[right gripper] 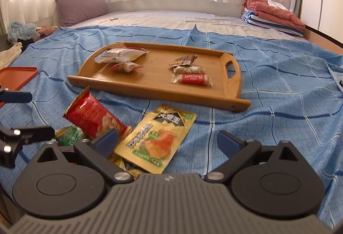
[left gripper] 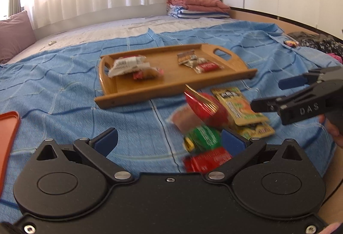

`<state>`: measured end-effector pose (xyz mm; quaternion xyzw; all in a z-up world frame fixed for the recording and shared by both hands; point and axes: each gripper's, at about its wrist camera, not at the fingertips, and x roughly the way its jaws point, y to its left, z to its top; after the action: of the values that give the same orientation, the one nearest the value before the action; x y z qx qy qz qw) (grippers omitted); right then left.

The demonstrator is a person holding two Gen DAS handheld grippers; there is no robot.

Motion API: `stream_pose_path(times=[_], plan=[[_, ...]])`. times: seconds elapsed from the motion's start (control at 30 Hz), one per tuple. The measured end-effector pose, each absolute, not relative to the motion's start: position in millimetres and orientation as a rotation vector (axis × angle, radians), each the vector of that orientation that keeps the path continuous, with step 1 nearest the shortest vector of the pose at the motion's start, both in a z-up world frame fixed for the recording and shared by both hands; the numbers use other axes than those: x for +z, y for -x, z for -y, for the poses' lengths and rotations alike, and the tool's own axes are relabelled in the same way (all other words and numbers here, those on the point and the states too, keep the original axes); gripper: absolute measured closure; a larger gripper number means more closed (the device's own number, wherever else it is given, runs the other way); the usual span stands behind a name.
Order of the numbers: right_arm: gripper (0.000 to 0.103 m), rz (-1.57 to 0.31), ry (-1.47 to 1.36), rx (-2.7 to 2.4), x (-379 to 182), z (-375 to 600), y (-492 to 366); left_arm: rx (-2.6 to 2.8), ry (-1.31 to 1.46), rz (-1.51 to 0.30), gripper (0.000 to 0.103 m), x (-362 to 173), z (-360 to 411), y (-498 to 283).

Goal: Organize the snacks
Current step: 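Move both tools back over the remaining snack pile, then grasp the red bar with the left tool while the right tool grasps the yellow-green pouch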

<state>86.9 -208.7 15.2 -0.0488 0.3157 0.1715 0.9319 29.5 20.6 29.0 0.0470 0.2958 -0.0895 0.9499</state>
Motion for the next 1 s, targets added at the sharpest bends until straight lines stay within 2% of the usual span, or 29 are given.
stream_pose_path(times=[0.6,0.67,0.83,0.9,0.97,1.0], plan=[[0.002,-0.664,0.060,0.308,13,227,-85,-0.200,0.016,-0.692,0.002,-7,31,-25],[0.002,-0.665,0.062,0.305,13,227,-86,-0.174,0.025,-0.697,0.006,-8,34,-28],[0.002,-0.671,0.066,0.304,13,226,-89,-0.142,0.009,-0.682,0.027,-9,36,-30],[0.002,-0.675,0.066,0.305,12,224,-90,-0.150,0.014,-0.678,0.030,-8,34,-28],[0.002,-0.682,0.063,0.306,10,221,-92,-0.175,0.012,-0.667,0.038,-6,32,-25],[0.002,-0.684,0.061,0.307,10,220,-93,-0.179,0.002,-0.665,0.038,-5,32,-23]])
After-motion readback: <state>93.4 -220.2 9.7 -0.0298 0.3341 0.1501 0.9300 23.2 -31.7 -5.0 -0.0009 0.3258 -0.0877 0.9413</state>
